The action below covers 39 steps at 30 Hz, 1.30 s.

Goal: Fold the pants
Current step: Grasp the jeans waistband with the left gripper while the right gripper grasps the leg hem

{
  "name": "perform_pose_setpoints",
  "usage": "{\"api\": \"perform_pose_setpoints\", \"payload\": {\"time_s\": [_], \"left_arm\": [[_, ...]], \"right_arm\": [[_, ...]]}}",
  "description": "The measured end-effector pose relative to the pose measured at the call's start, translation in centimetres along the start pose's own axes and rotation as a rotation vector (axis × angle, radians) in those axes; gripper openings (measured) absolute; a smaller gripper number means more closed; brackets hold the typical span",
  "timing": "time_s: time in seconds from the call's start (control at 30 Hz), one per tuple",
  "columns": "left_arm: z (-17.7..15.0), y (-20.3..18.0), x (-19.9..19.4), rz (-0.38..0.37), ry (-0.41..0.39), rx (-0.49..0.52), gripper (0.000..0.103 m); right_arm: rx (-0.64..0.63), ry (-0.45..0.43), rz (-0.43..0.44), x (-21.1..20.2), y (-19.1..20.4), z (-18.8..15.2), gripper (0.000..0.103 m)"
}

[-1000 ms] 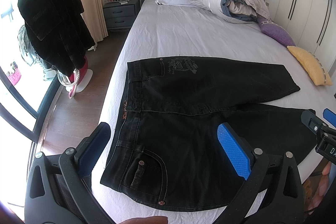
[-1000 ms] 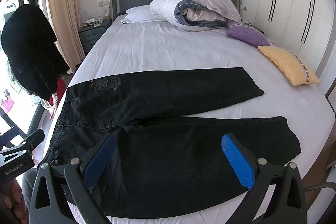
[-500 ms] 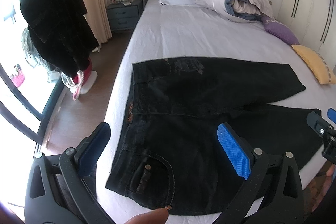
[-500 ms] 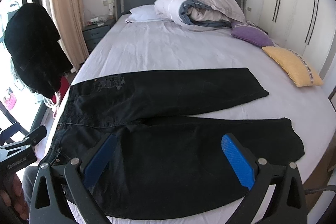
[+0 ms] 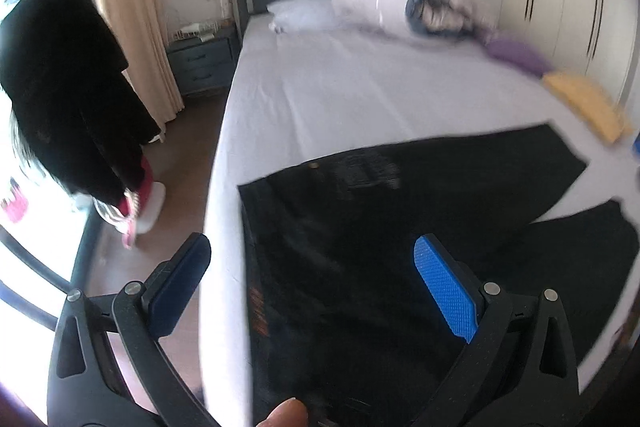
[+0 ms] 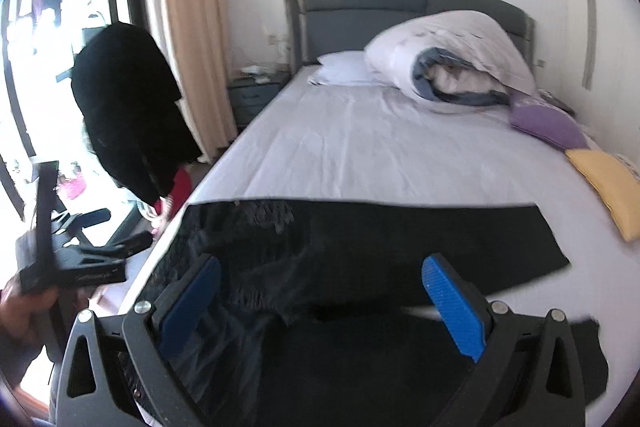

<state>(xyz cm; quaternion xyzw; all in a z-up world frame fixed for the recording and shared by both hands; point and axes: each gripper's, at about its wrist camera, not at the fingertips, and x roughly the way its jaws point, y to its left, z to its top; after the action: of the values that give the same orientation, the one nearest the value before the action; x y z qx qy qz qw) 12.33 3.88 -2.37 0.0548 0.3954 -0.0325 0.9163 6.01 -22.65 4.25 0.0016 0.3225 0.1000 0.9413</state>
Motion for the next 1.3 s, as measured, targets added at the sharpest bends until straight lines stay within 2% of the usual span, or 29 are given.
{"api": "perform_pose_setpoints", "payload": {"time_s": [0.1,0.13,0.3,0.37,0.43,0.47,0.5,0.53,0.57,0.77,0.9,0.97,1.07,1.1,1.13,1.17,1.23,1.3], "left_arm": [[3.5,1.8,3.5,-0.019,0.001,0.046,0.103],[5.1,2.4,5.3,-0.049,0.006,0.077,0.103],[9.8,2.7,13.5,-0.134,0.115,0.282,0.103],[10.5,2.2,16.5,-0.182,0.17,0.349,0.103],[10.9,2.2,19.4,-0.26,0.231,0.394,0.103],[10.7,1.9,20.4,-0.272,0.262,0.404,0.103],[10.9,2.0,22.0,-0.277,0.298,0.415,0.099],[10.7,1.9,22.8,-0.281,0.314,0.421,0.09],[10.6,2.0,23.7,-0.29,0.333,0.426,0.086],[10.2,1.9,28.5,-0.327,0.437,0.489,0.079],[9.6,1.3,30.4,-0.362,0.487,0.501,0.065],[9.5,1.1,31.1,-0.375,0.505,0.49,0.062],[9.3,0.7,31.4,-0.392,0.523,0.472,0.051],[9.2,0.6,31.4,-0.393,0.529,0.474,0.044],[9.1,0.3,31.4,-0.403,0.537,0.477,0.031],[9.0,-0.2,31.1,-0.413,0.544,0.488,0.028],[8.9,-0.3,30.6,-0.42,0.547,0.512,0.014],[8.5,-0.8,30.0,-0.418,0.527,0.527,0.008]], "right_arm": [[-0.036,-0.049,0.038,1.7,-1.6,1.5,0.103],[-0.053,-0.051,0.045,2.7,-2.2,2.1,0.103],[-0.181,0.034,0.068,8.0,-4.1,4.1,0.103],[-0.232,0.075,0.11,10.1,-4.9,4.7,0.102],[-0.266,0.118,0.173,12.0,-5.4,4.9,0.097],[-0.277,0.136,0.203,12.6,-5.5,5.0,0.093],[-0.294,0.163,0.233,13.5,-5.6,5.1,0.09],[-0.313,0.191,0.256,14.5,-5.7,5.3,0.089],[-0.33,0.21,0.27,15.3,-5.7,5.4,0.088],[-0.431,0.285,0.336,19.9,-4.6,5.7,0.083],[-0.451,0.32,0.357,23.1,-4.0,6.5,0.079],[-0.464,0.336,0.36,24.5,-3.7,6.7,0.077],[-0.497,0.366,0.358,26.5,-3.1,6.7,0.076],[-0.505,0.372,0.361,26.9,-2.8,6.7,0.076],[-0.519,0.385,0.371,27.5,-2.7,6.7,0.076],[-0.527,0.395,0.376,27.8,-2.6,6.7,0.075],[-0.551,0.416,0.369,28.7,-2.4,6.7,0.074],[-0.563,0.43,0.364,29.4,-2.2,6.7,0.068]]}}
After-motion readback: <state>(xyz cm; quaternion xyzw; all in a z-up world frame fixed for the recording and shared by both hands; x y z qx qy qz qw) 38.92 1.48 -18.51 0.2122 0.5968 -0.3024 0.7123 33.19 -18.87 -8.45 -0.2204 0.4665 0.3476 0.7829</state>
